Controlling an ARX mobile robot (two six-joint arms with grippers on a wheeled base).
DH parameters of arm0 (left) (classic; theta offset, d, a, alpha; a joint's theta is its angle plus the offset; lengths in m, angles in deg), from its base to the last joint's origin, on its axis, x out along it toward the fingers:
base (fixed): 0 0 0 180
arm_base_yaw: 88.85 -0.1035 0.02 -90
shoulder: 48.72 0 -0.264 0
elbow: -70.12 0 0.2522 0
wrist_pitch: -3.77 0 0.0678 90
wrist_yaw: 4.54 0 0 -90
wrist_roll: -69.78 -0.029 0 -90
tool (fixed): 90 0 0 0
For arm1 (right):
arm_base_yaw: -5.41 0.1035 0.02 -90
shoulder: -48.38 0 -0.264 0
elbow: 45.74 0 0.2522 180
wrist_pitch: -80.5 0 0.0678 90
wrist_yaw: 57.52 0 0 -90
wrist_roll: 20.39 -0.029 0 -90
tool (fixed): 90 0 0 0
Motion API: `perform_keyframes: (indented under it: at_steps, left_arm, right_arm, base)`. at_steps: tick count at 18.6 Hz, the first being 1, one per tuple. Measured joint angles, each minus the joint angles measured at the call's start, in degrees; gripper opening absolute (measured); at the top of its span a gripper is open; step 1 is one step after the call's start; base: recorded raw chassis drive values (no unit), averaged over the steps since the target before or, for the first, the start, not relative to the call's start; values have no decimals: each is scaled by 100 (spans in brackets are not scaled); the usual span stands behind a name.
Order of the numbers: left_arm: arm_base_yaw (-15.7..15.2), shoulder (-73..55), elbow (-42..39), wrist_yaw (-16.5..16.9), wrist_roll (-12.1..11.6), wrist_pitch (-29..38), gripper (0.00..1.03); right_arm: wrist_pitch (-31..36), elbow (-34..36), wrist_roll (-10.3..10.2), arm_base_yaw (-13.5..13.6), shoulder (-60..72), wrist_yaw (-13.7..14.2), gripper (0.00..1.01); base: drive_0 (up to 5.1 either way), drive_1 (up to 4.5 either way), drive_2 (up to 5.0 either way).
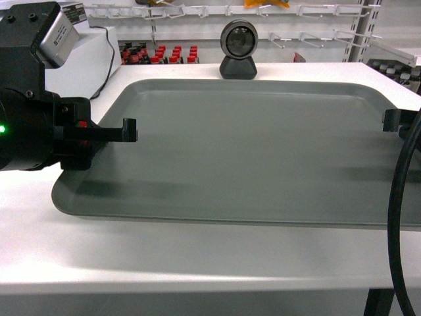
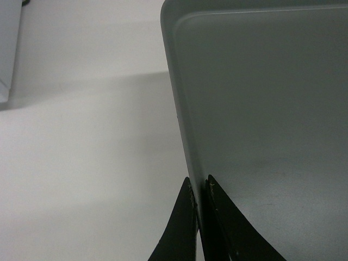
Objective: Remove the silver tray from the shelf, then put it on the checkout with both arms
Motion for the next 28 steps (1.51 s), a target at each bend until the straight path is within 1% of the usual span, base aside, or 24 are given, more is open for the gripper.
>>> perform_keyframes:
  at_steps: [8, 28]
  left_arm:
    - [0, 0, 2, 2, 0, 22, 3]
    - [0, 0, 0, 0, 2, 2, 3]
  right_arm:
    - [4, 0, -2, -2, 0, 0, 3]
    - [-2, 0, 0, 0, 0, 0, 3]
  base:
    - [-14, 409, -436]
    - [0, 0, 0]
